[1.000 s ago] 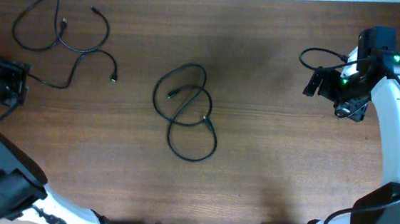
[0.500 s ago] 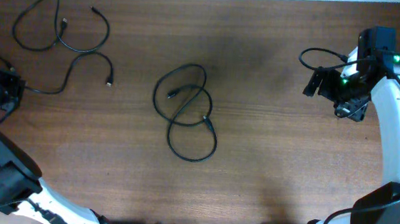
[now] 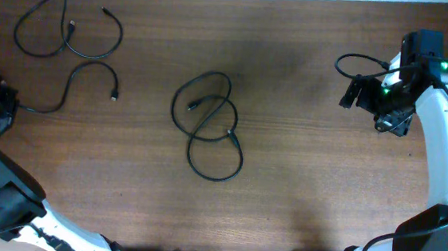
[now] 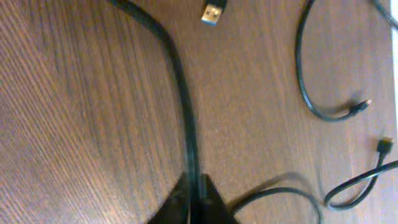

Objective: Untangle cables
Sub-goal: 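Reach the left gripper to the center cable loop and grasp it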

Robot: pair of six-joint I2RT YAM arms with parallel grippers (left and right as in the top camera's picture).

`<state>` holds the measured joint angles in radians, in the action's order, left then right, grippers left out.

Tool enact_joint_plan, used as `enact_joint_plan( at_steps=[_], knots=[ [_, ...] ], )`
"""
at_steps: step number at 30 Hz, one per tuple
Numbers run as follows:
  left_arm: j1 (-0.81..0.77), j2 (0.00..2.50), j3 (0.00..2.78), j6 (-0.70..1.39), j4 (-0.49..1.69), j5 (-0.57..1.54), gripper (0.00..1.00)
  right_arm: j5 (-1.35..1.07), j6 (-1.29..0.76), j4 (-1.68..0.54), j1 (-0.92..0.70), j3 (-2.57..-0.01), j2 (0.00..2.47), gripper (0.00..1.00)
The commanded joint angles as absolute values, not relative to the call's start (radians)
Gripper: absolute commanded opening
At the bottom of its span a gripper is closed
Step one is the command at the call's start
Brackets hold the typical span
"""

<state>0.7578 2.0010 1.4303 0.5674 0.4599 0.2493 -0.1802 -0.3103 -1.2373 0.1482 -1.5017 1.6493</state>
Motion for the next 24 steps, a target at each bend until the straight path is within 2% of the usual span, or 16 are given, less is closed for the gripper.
enact_joint_plan(
  at_steps=[1, 2, 3, 4, 7, 9, 12, 13, 15, 16, 18, 19, 22, 24],
  knots=[
    [0.762, 1.965, 1.465, 0.544, 0.458, 0.227, 0.30, -0.168, -0.303, -1.238, 0.152, -1.509, 1.643, 0.98],
    [0.762, 1.965, 1.465, 0.544, 0.458, 0.228, 0.49, -0.168, -0.303, -1.238, 0.152, -1.509, 1.643, 0.98],
    [0.762, 1.965, 1.465, 0.544, 0.458, 0.228, 0.75, -0.168, -0.303, -1.238, 0.152, -1.509, 1.643, 0.98],
    [0.762, 1.965, 1.465, 0.544, 0.456, 0.231, 0.79, -0.168, -0.303, -1.238, 0.152, -1.509, 1.643, 0.98],
    [0.762, 1.959, 1.469, 0.543, 0.409, 0.315, 0.76, -0.168, -0.303, -1.238, 0.152, -1.509, 1.643, 0.98],
    [0.759, 1.943, 1.497, 0.492, 0.433, 0.289, 0.75, -0.168, -0.303, -1.238, 0.152, -1.509, 1.643, 0.98],
    [0.759, 1.904, 1.568, 0.492, 0.551, 0.204, 0.82, -0.168, -0.303, -1.238, 0.152, -1.509, 1.643, 0.98],
    [0.759, 1.887, 1.602, 0.500, 0.617, 0.167, 0.90, -0.168, -0.303, -1.238, 0.152, -1.509, 1.643, 0.98],
    [0.757, 1.856, 1.628, 0.545, 0.668, 0.187, 0.90, -0.168, -0.303, -1.238, 0.152, -1.509, 1.643, 0.98],
    [0.753, 1.839, 1.628, 0.591, 0.665, 0.287, 0.89, -0.168, -0.303, -1.238, 0.152, -1.509, 1.643, 0.98],
    [0.739, 1.830, 1.628, 0.606, 0.626, 0.662, 0.87, -0.168, -0.303, -1.238, 0.152, -1.509, 1.643, 0.98],
    [0.705, 1.830, 1.628, 0.606, 0.590, 0.801, 0.89, -0.168, -0.303, -1.238, 0.152, -1.509, 1.643, 0.98],
    [0.562, 1.831, 1.628, 0.546, 0.604, 0.857, 0.91, -0.168, -0.303, -1.238, 0.152, -1.509, 1.643, 0.98],
    [0.417, 1.831, 1.627, 0.428, 0.692, 0.779, 0.93, -0.168, -0.303, -1.238, 0.152, -1.509, 1.643, 0.98]
  ],
)
